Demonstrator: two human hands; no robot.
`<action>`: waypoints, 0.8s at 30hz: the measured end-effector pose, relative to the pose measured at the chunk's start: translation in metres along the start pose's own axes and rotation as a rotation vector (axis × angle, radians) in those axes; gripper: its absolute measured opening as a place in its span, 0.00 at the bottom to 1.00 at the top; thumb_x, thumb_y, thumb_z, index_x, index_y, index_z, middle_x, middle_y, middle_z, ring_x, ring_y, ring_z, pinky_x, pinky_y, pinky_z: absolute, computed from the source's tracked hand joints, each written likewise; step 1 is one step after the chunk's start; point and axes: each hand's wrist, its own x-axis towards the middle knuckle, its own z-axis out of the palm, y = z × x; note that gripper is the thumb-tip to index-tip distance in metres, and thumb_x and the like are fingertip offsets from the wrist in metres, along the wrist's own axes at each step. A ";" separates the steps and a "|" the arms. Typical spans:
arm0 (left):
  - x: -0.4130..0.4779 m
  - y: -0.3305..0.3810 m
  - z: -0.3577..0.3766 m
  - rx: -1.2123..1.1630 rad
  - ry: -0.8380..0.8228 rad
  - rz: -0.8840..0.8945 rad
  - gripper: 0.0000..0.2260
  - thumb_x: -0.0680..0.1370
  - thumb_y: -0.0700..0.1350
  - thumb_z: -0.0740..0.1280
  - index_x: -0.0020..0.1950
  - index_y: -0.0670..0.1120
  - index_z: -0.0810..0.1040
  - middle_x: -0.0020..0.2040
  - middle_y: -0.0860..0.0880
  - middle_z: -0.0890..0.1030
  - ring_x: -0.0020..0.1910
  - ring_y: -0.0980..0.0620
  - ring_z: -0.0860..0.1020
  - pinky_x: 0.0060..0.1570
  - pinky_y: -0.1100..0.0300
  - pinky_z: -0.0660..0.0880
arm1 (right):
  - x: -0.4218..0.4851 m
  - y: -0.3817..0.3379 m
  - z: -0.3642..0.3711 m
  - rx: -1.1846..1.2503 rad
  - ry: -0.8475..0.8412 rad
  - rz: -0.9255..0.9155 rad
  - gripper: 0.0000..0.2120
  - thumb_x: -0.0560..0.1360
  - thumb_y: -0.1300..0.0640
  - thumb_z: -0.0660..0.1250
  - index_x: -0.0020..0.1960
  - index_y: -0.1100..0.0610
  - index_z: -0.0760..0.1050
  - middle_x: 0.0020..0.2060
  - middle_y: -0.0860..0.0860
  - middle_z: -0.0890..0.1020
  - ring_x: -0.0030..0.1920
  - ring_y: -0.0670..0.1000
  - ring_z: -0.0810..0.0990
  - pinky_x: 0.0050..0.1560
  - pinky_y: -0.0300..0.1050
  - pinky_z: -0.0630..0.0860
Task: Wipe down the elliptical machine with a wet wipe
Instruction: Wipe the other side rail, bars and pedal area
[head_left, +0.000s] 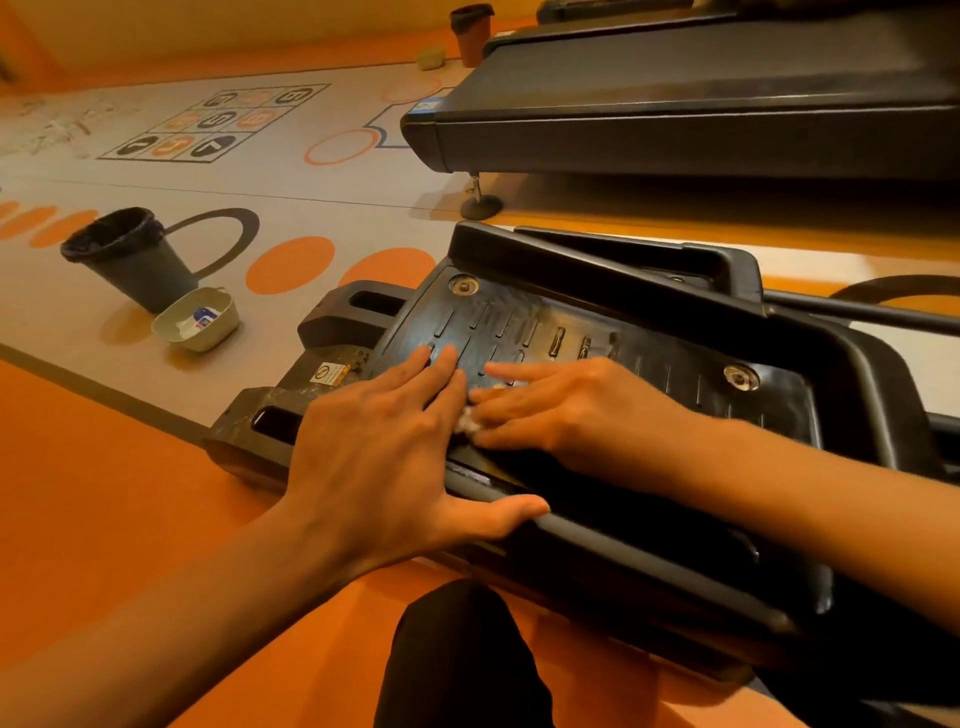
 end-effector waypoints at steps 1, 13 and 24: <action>0.000 0.000 0.000 -0.010 -0.001 -0.005 0.52 0.73 0.82 0.44 0.67 0.41 0.82 0.69 0.41 0.80 0.68 0.43 0.79 0.59 0.49 0.79 | 0.002 0.011 -0.002 -0.040 0.013 0.032 0.18 0.70 0.69 0.79 0.58 0.58 0.85 0.59 0.54 0.85 0.64 0.60 0.81 0.59 0.64 0.81; 0.001 -0.001 0.002 0.003 0.017 0.015 0.51 0.74 0.81 0.44 0.68 0.42 0.82 0.68 0.42 0.81 0.67 0.42 0.80 0.56 0.49 0.80 | 0.003 0.001 -0.006 -0.014 0.134 0.228 0.12 0.78 0.63 0.69 0.60 0.57 0.83 0.47 0.55 0.87 0.44 0.58 0.88 0.38 0.54 0.84; 0.001 0.000 0.002 0.014 0.039 0.006 0.52 0.74 0.81 0.43 0.65 0.41 0.84 0.68 0.42 0.81 0.66 0.43 0.81 0.54 0.49 0.81 | -0.004 0.059 -0.021 -0.226 0.157 0.320 0.16 0.73 0.73 0.71 0.58 0.59 0.85 0.51 0.57 0.87 0.52 0.60 0.87 0.59 0.63 0.81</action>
